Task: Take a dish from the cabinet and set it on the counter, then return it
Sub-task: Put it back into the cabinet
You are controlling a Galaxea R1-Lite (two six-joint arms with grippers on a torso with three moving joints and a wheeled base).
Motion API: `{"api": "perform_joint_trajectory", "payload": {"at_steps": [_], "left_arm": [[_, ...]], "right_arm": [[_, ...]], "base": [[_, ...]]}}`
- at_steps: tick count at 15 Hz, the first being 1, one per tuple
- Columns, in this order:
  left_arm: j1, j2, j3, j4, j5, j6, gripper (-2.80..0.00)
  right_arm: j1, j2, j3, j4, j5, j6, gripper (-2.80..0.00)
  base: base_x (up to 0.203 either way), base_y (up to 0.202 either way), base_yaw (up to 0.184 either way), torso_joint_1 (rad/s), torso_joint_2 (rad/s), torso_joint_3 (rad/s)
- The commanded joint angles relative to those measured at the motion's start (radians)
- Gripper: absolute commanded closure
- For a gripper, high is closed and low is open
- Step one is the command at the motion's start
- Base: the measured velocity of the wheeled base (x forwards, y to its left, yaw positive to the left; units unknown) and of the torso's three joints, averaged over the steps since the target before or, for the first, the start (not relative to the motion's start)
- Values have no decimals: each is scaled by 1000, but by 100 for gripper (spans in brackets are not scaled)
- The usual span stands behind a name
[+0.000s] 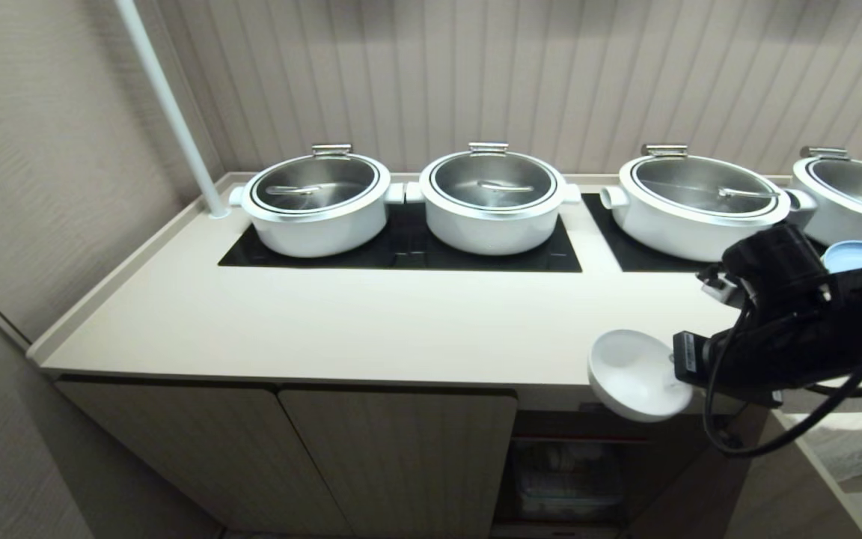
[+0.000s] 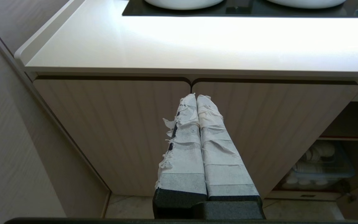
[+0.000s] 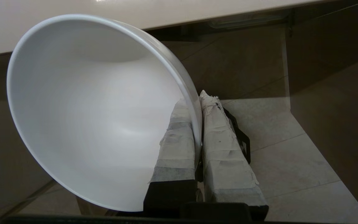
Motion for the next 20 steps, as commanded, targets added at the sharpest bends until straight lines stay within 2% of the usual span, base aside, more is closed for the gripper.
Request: {"api": "perform_joint_trajectory", "payload": {"at_steps": [1,6,10,13,16,20], "left_arm": [[0,0,1,0,0,0,0],[0,0,1,0,0,0,0],[0,0,1,0,0,0,0],[0,0,-1,0,0,0,0],[0,0,1,0,0,0,0],[0,0,-1,0,0,0,0]], "right_arm": [[1,-95,62,-2,4,2,0],[19,-261,241,-9,5,-10,0],[94,-409,390,-11,5,-15,0],[106,-498,477,-8,6,-53,0],[113,-557,540,-1,9,-72,0],[116,-623,560,47,9,-89,0]], "base": [[0,0,0,0,0,0],[0,0,0,0,0,0],[0,0,0,0,0,0],[0,0,0,0,0,0],[0,0,0,0,0,0],[0,0,0,0,0,0]]}}
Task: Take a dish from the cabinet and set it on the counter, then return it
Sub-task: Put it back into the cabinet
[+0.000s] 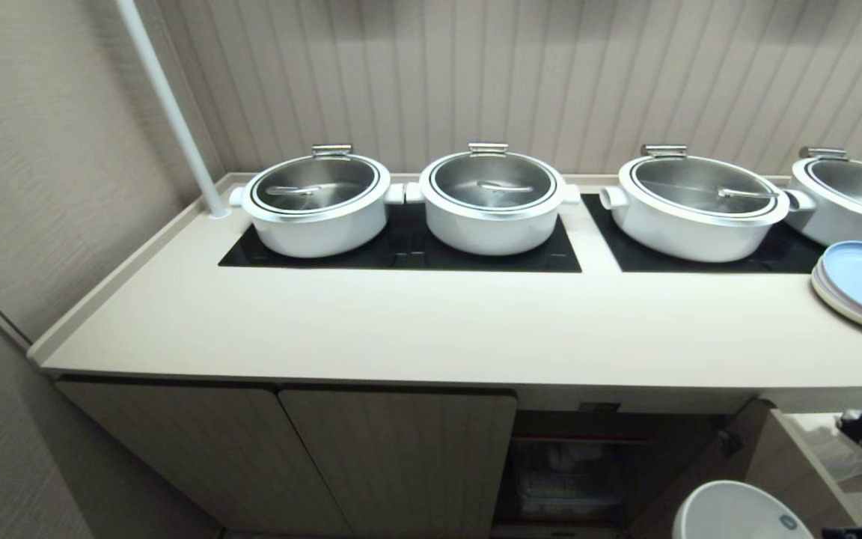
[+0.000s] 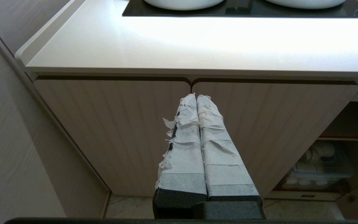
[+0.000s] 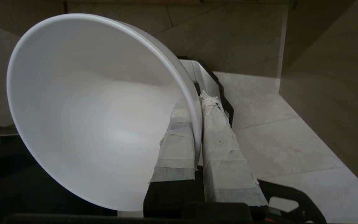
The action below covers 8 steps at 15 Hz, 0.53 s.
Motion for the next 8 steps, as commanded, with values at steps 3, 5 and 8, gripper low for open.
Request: {"api": "perform_joint_trajectory", "payload": {"at_steps": [3,5,8], "left_arm": [[0,0,0,0,0,-1,0],[0,0,1,0,0,-1,0],[0,0,1,0,0,-1,0]], "right_arm": [[11,-48,9,24,3,-20,0],[11,-65,9,42,1,-20,0],[16,-88,3,92,1,-23,0]], "base": [[0,0,0,0,0,0],[0,0,0,0,0,0],[0,0,0,0,0,0]]}}
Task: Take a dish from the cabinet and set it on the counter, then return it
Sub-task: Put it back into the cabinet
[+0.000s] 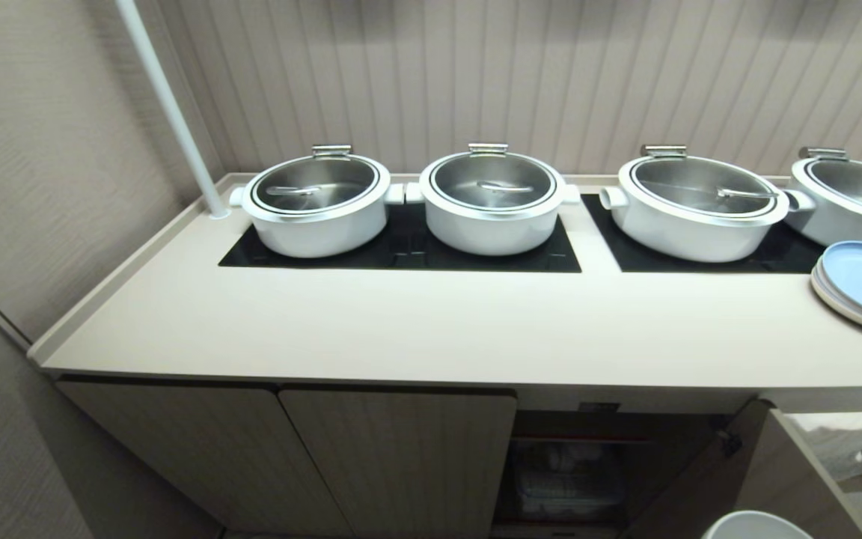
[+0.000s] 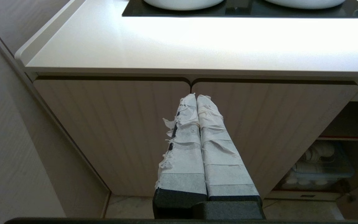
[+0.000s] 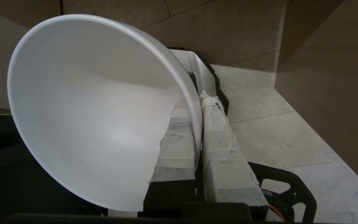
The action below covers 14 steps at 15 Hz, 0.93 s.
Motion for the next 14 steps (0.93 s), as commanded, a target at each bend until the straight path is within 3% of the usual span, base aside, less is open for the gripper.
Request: {"api": "perform_joint_trajectory", "payload": {"at_steps": [1,6,8,14], "left_arm": [[0,0,1,0,0,0,0],[0,0,1,0,0,0,0],[0,0,1,0,0,0,0],[0,0,0,0,0,0,0]], "right_arm": [[2,-11,-7,6,1,0,0],[2,-48,-2,98,20,-86,0],[1,-61,-4,100,68,-94,0],[1,-81,12,109,93,-114,0]], "base": [[0,0,0,0,0,0],[0,0,0,0,0,0],[0,0,0,0,0,0],[0,0,0,0,0,0]]}}
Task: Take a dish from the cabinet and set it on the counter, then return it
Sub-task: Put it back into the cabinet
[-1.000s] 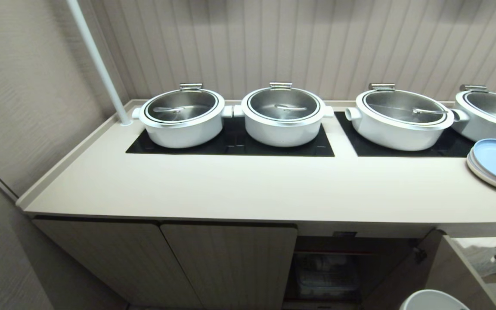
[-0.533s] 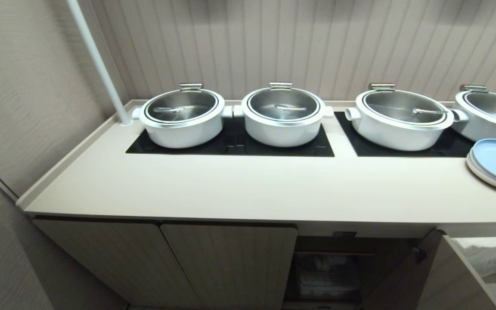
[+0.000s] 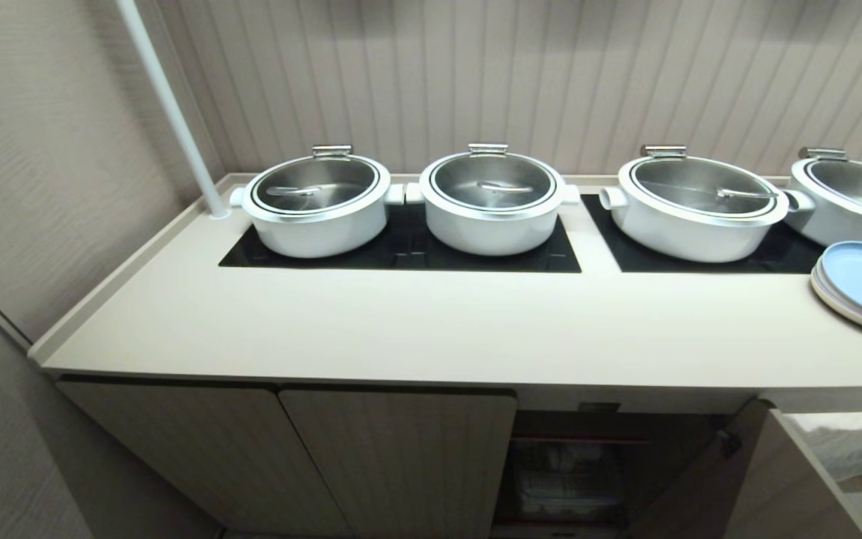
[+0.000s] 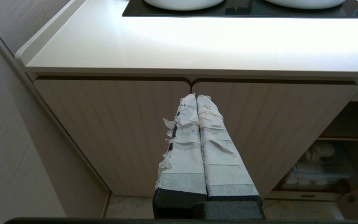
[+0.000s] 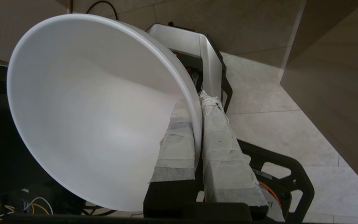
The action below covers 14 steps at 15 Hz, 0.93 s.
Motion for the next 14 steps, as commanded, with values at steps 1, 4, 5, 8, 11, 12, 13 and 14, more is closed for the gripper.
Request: {"api": "perform_joint_trajectory", "payload": {"at_steps": [1,4,5,8,11,12,13,14], "left_arm": [[0,0,0,0,0,0,0],[0,0,-1,0,0,0,0],[0,0,-1,0,0,0,0],[0,0,0,0,0,0,0],[0,0,0,0,0,0,0],[0,0,-1,0,0,0,0],[0,0,-1,0,0,0,0],[0,0,0,0,-1,0,0]], "right_arm": [[1,-8,2,9,1,1,0],[2,-10,-3,18,1,-2,0],[1,-14,-5,18,1,-4,0],[1,-17,-6,18,1,-20,0],[0,-18,-9,17,1,-19,0],[0,-18,-9,18,1,-18,0],[0,-17,-4,18,1,-17,0],[1,-17,-1,18,2,-12,0]], "base": [[0,0,0,0,0,0],[0,0,0,0,0,0],[0,0,0,0,0,0],[0,0,0,0,0,0],[0,0,0,0,0,0],[0,0,0,0,0,0],[0,0,0,0,0,0],[0,0,0,0,0,0]]}}
